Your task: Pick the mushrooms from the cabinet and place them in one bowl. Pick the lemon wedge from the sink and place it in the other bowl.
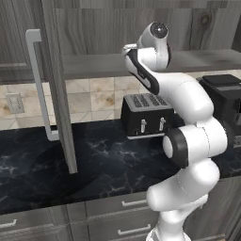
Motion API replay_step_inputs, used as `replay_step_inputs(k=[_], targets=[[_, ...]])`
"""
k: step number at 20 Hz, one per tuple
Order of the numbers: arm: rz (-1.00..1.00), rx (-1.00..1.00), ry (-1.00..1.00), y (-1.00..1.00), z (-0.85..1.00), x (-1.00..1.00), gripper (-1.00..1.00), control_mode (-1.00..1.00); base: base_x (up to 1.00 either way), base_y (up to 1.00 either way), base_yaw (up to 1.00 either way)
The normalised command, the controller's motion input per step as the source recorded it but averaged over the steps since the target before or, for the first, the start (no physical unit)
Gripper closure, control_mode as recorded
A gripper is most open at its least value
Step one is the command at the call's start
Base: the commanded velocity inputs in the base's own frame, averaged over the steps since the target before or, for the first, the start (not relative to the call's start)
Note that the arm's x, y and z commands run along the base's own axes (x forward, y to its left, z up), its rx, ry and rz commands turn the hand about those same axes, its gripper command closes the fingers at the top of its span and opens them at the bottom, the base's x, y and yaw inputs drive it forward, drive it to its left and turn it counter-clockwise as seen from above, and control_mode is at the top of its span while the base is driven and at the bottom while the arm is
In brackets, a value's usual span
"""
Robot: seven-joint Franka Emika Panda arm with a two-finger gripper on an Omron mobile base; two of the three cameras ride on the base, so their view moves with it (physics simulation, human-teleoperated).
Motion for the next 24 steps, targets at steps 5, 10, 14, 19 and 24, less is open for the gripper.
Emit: replay_step_inputs(k=[5,10,14,19,24], targets=[[-0.01,0.00,0.01,0.00,-0.08,0.46,-1.00,-1.00,0.00,0.00,0.00],[-0.01,0.00,0.03,0.00,-0.07,0.41,-1.00,-1.00,0.00,0.00,0.00],[0.00,0.00,0.01,0.00,-0.05,0.35,-1.00,-1.00,0.00,0.00,0.00],[0.00,0.00,0.00,0.00,-0.05,0.25,-1.00,-1.00,0.00,0.00,0.00],[0.00,0.00,0.01,0.00,-0.11,0.08,-1.00,-1.00,0.00,0.00,0.00]])
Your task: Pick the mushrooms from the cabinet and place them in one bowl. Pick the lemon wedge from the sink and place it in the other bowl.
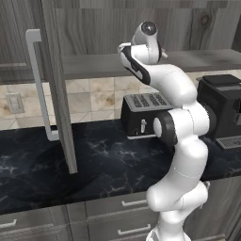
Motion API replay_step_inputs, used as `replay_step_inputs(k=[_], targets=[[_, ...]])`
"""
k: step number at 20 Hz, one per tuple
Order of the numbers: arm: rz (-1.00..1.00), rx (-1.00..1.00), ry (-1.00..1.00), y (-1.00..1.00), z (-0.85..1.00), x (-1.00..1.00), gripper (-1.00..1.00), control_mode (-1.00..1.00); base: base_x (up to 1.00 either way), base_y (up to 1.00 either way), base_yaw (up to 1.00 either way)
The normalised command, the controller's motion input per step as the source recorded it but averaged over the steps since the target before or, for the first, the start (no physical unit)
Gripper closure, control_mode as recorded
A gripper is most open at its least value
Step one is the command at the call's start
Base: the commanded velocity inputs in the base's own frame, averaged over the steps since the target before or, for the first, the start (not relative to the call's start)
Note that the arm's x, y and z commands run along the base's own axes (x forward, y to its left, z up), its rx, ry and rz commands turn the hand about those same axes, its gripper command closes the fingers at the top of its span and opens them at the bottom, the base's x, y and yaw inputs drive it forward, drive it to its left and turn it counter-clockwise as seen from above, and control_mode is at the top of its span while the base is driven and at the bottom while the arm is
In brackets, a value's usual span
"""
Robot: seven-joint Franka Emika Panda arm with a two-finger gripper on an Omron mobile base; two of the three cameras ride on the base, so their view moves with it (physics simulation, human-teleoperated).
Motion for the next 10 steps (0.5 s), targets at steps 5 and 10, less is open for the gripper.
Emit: replay_step_inputs(k=[5,10], targets=[[0.00,0.00,0.04,0.00,-0.20,0.05,-1.00,-1.00,0.00,0.00,0.00],[0.00,0.01,0.00,0.00,-0.10,0.26,-1.00,-1.00,0.00,0.00,0.00]])
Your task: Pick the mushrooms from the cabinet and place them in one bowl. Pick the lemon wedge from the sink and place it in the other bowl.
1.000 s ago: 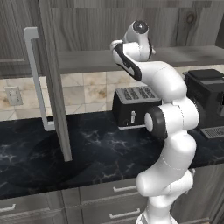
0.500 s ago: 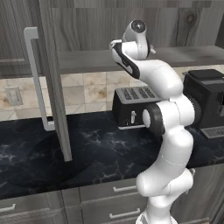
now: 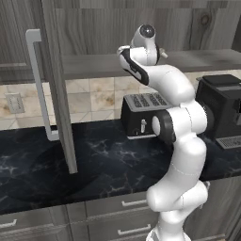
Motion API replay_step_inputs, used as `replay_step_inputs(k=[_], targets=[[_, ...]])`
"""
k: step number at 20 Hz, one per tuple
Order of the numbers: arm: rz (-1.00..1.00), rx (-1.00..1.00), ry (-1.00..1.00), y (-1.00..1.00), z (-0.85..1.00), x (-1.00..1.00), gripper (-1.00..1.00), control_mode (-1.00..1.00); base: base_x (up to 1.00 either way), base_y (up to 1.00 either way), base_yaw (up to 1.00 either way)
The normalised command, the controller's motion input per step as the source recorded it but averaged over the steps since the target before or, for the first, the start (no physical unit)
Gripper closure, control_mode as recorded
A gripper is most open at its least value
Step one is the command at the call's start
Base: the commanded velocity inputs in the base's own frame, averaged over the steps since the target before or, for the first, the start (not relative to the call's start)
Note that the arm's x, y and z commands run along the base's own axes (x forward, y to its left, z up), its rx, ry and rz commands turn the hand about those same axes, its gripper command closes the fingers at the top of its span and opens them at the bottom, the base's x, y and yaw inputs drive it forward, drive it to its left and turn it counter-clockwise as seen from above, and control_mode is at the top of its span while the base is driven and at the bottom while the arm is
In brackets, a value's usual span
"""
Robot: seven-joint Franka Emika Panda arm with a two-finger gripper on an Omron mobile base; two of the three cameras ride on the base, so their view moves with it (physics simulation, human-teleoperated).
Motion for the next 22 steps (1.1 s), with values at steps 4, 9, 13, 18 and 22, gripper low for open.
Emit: replay_step_inputs(k=[4,9,13,18,22], targets=[[0.00,0.00,0.00,0.00,-0.03,0.43,-1.00,-1.00,0.00,0.00,0.00],[0.02,0.00,0.00,0.00,-0.01,0.46,1.00,-1.00,0.00,0.00,0.00],[0.01,0.00,0.00,0.00,0.00,0.11,1.00,-1.00,0.00,0.00,0.00],[0.00,0.00,0.00,0.00,0.00,-0.01,1.00,-1.00,0.00,0.00,0.00],[-0.01,0.03,-0.06,0.06,0.00,-0.20,1.00,-1.00,0.00,0.00,0.00]])
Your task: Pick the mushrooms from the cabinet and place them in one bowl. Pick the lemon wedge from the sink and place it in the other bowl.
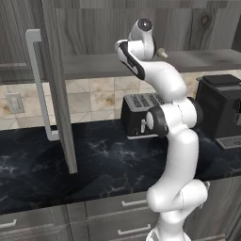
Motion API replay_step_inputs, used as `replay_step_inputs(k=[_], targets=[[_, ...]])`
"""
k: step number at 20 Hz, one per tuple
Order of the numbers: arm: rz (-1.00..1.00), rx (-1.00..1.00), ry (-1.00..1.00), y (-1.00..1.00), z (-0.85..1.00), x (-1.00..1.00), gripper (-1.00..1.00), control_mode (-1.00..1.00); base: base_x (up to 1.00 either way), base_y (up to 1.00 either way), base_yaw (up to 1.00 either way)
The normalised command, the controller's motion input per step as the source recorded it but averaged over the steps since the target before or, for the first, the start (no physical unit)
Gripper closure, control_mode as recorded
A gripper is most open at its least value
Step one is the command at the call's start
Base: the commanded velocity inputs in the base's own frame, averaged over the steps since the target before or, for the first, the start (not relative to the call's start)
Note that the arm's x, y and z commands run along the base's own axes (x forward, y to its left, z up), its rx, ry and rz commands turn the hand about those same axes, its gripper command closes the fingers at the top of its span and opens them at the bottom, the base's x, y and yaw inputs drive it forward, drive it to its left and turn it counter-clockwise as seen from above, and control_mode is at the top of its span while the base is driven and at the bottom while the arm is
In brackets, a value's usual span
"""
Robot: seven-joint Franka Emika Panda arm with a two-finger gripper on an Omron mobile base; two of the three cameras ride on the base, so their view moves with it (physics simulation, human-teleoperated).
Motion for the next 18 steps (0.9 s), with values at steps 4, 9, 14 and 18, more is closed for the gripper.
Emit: replay_step_inputs(k=[4,9,14,18], targets=[[-0.04,0.06,-0.16,0.11,0.00,-0.28,1.00,-1.00,0.00,0.00,0.00],[0.00,0.02,-0.13,0.01,0.02,-0.41,1.00,-1.00,0.00,0.00,0.00],[0.00,0.01,-0.08,0.01,0.01,-0.59,1.00,-1.00,0.00,0.00,0.00],[-0.04,0.03,-0.02,0.00,0.00,-0.74,1.00,-1.00,0.00,0.00,0.00]])
